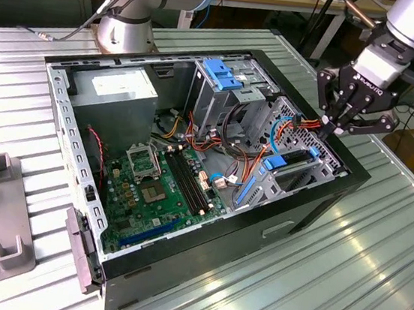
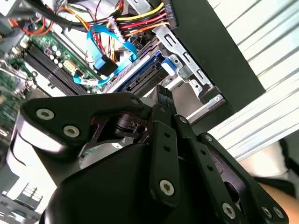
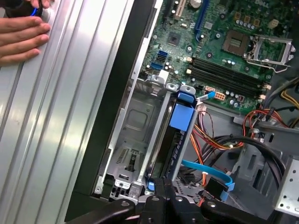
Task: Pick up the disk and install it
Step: 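Insert the first disk wire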
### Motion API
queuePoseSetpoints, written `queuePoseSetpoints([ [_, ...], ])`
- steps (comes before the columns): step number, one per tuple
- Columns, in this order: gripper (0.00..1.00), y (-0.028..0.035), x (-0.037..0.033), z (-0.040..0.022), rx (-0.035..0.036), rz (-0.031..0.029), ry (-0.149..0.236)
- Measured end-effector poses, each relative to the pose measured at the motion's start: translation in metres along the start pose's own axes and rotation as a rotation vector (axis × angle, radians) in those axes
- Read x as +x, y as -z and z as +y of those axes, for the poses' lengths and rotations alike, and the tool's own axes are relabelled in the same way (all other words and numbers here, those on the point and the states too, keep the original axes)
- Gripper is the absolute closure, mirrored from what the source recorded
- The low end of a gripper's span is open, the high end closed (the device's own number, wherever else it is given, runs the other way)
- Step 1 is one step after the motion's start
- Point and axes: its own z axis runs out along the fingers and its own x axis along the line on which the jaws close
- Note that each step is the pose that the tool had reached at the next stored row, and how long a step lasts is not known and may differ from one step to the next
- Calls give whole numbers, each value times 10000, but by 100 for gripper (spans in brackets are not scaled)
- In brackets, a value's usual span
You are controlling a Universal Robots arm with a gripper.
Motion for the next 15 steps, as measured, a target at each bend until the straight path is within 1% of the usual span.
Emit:
queuePoseSetpoints([
  [2, 90, -1, 4, -9, -3, -8, 333],
  [6, 90, -3, 17, -80, -4, -13, 489],
  [11, 90, -5, 6, -160, -6, -18, 672],
  [12, 90, -6, -3, -197, -6, -19, 735],
  [14, 90, -7, -9, -222, -7, -21, 828],
  [15, 90, -7, -8, -224, -9, -24, 978],
])
